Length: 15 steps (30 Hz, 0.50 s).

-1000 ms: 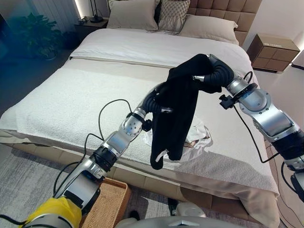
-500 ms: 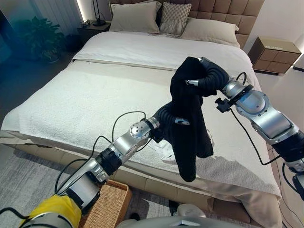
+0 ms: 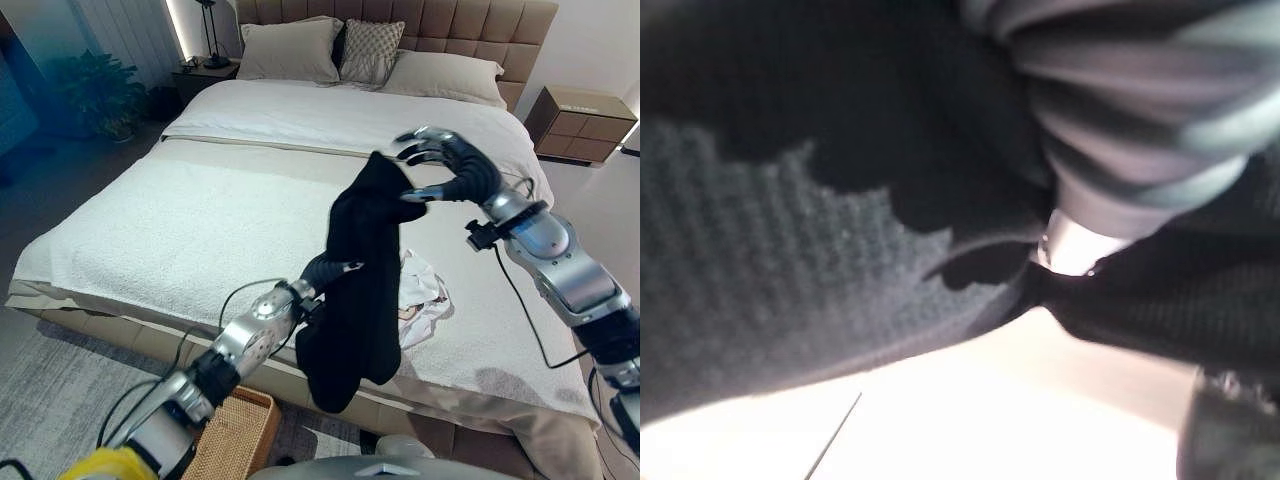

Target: Pick up clothes into the bucket

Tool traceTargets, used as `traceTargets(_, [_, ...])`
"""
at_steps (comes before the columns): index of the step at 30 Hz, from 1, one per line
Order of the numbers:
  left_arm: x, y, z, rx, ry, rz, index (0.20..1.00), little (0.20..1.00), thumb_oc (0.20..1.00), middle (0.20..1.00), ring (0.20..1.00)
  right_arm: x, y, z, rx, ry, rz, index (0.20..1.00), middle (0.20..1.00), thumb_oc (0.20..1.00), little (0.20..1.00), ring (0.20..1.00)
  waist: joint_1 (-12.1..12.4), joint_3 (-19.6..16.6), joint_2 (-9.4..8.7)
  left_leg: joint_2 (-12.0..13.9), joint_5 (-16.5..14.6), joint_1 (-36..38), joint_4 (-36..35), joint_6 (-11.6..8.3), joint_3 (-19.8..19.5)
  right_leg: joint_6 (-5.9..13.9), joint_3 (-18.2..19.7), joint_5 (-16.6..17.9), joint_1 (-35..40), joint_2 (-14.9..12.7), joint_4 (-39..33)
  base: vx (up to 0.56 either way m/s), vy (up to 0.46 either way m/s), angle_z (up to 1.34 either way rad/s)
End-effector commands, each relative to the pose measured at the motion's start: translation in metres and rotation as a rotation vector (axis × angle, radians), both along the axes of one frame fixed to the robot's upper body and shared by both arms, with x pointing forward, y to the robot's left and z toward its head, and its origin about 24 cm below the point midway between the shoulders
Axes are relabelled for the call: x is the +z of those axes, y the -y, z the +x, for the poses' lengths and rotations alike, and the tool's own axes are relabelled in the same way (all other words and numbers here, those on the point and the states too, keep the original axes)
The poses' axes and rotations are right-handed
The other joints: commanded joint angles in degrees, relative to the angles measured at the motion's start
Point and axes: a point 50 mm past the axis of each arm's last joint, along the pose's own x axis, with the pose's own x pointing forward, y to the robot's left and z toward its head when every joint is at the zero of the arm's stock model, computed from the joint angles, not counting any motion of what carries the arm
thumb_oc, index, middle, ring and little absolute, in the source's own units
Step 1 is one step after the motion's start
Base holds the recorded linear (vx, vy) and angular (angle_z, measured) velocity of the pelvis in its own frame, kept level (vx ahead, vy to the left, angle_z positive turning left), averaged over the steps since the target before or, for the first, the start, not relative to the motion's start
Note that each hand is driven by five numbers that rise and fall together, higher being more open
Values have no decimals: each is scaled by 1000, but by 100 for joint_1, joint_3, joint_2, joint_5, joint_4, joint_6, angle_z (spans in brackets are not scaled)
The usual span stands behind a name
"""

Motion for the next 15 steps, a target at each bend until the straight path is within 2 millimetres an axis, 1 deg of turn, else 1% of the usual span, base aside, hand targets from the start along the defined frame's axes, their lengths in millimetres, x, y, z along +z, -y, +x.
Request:
traceTargets(1, [32, -19, 12, 83, 141, -64, 200, 200, 200, 200, 200, -1, 16, -6, -95, 59, 33, 1000, 1000, 1000, 1000, 1000, 182, -266, -324, -140, -419, -367, 499, 15, -212, 502, -64, -615, 291, -485, 426, 0, 0, 0])
traceTargets(2, [30, -30, 9, 114, 151, -46, 200, 200, 200, 200, 200, -10, 23, -10, -138, 40, 44, 1000, 1000, 1000, 1000, 1000, 194, -269, -329, -148, -428, -363, 497, 21, -216, 499, -64, -620, 294, -488, 425, 0, 0, 0])
traceTargets(3, [30, -30, 9, 114, 151, -46, 200, 200, 200, 200, 200, -10, 23, -10, -138, 40, 44, 1000, 1000, 1000, 1000, 1000, 194, -269, -329, -148, -428, -363, 497, 21, -216, 499, -64, -620, 294, -488, 425, 0, 0, 0])
traceTargets(4, [29, -53, 2, 181, 179, 4, 200, 200, 200, 200, 200, -29, 36, -18, -217, -4, 58, 1000, 1000, 1000, 1000, 1000, 215, -258, -318, -155, -433, -374, 497, 33, -231, 496, -79, -630, 291, -495, 427, 0, 0, 0])
traceTargets(6, [26, -84, -8, 280, 216, 97, 200, 200, 200, 200, 200, -59, 51, -30, -319, -91, 106, 1000, 1000, 1000, 1000, 1000, 245, -234, -310, -162, -444, -394, 506, 45, -243, 486, -89, -636, 268, -499, 437, -3, 0, 2])
traceTargets(9, [22, -113, -22, 378, 239, 200, 200, 200, 200, 200, 200, -94, 65, -44, -433, -200, 157, 1000, 1000, 1000, 1000, 1000, 285, -180, -292, -177, -453, -447, 527, 51, -256, 477, -101, -639, 231, -501, 436, -12, 4, 7])
traceTargets(10, [20, -126, -29, 432, 243, 242, 200, 200, 200, 200, 200, -113, 72, -51, -487, -263, 190, 1000, 1000, 1000, 1000, 1000, 300, -159, -291, -186, -458, -483, 550, 51, -266, 473, -110, -642, 214, -503, 437, -28, 7, 8])
traceTargets(11, [15, -139, -38, 497, 227, 274, 200, 200, 200, 200, 200, -138, 79, -60, -557, -350, 220, 1000, 1000, 1000, 1000, 1000, 333, -107, -287, -197, -456, -536, 586, 50, -291, 465, -120, -650, 186, -499, 451, -24, 6, 11])
traceTargets(12, [15, -139, -38, 497, 227, 275, 200, 200, 200, 200, 200, -138, 79, -60, -557, -350, 220, 1000, 1000, 1000, 1000, 1000, 327, -112, -289, -197, -459, -541, 590, 50, -292, 465, -122, -652, 184, -500, 453, -24, 4, 13])
traceTargets(13, [12, -147, -43, 540, 221, 295, 200, 200, 200, 200, 200, -154, 85, -67, -612, -411, 227, 1000, 1000, 1000, 1000, 1000, 361, -73, -289, -202, -456, -569, 611, 46, -310, 459, -147, -651, 168, -506, 460, -17, 0, 10])
traceTargets(15, [9, -157, -53, 591, 217, 349, 200, 200, 200, 200, 200, -178, 91, -78, -679, -508, 204, 1000, 1000, 1000, 1000, 1000, 395, -8, -292, -212, -457, -625, 642, 40, -347, 450, -175, -651, 139, -502, 465, -33, 2, 7])
